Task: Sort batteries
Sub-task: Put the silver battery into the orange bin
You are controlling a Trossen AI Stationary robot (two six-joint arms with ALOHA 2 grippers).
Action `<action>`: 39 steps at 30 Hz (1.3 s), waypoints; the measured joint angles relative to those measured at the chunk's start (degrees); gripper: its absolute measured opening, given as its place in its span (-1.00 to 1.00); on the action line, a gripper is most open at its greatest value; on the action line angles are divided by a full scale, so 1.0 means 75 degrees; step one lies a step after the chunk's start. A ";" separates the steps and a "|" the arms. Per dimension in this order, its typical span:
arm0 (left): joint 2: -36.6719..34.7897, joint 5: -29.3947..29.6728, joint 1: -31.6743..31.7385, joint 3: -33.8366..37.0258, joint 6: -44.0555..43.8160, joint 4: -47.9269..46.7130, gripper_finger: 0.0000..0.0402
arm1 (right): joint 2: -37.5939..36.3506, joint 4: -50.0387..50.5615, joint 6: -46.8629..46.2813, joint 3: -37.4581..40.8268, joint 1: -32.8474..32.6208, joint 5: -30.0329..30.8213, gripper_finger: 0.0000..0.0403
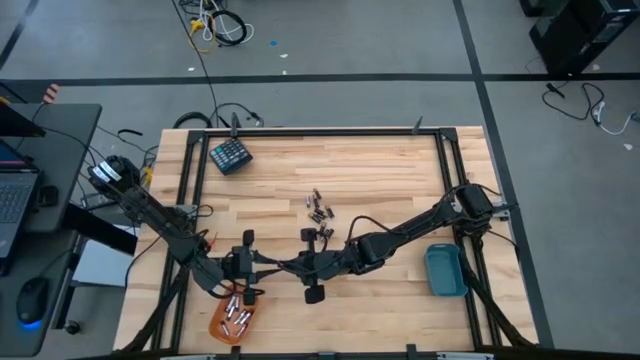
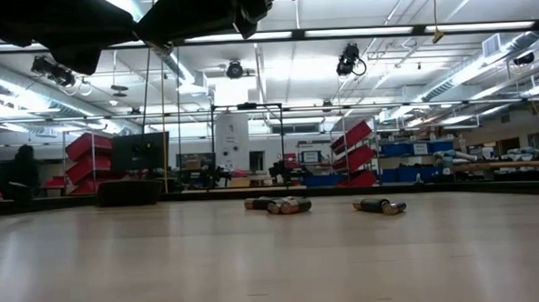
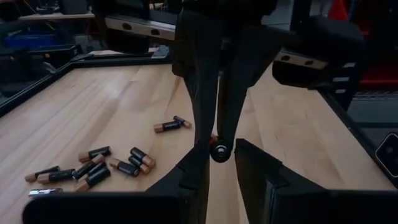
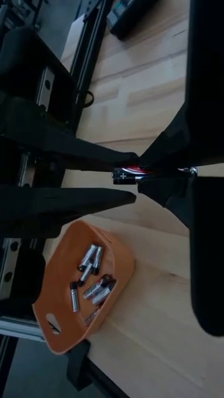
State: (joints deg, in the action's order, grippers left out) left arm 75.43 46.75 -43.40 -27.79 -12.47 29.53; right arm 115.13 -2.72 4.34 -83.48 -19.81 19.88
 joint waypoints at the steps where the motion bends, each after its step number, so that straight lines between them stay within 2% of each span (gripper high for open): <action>1: -0.0001 0.0001 0.0000 0.0000 0.0001 0.0022 -0.62 | 0.0000 0.0000 0.0014 0.0000 0.0000 0.0000 -0.99; 12: -0.0002 0.0071 0.0087 0.0000 -0.0020 0.0097 -0.64 | 0.0000 -0.0064 0.0017 0.0000 -0.0003 0.0019 -0.99; 19: -0.0002 0.0077 0.0131 0.0000 0.0006 0.0068 -0.92 | 0.0000 -0.0035 -0.0039 0.0003 -0.0004 0.0032 -0.99; 28: -0.0002 0.0103 0.0127 0.0000 -0.0179 0.0102 -0.96 | 0.0000 -0.0026 -0.0486 0.0003 -0.0004 0.0026 -0.76; 33: -0.0002 0.0185 -0.0204 -0.0130 -0.0266 0.0050 -0.97 | -0.0002 -0.0093 -0.0821 0.0000 -0.0079 -0.0043 -0.67; 36: -0.0004 0.0221 -0.0434 -0.0352 -0.0478 -0.0272 -0.97 | -0.0032 -0.0076 -0.0839 -0.0006 -0.0143 -0.0099 -0.65; 39: -0.0010 0.0258 -0.0617 -0.0776 -0.1117 -0.1264 -0.97 | -0.0120 -0.0019 -0.0839 -0.0006 -0.0178 -0.0187 -0.64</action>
State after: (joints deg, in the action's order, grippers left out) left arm 75.35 48.69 -48.02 -33.61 -20.85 20.06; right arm 114.23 -2.86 -1.96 -83.53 -21.15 18.48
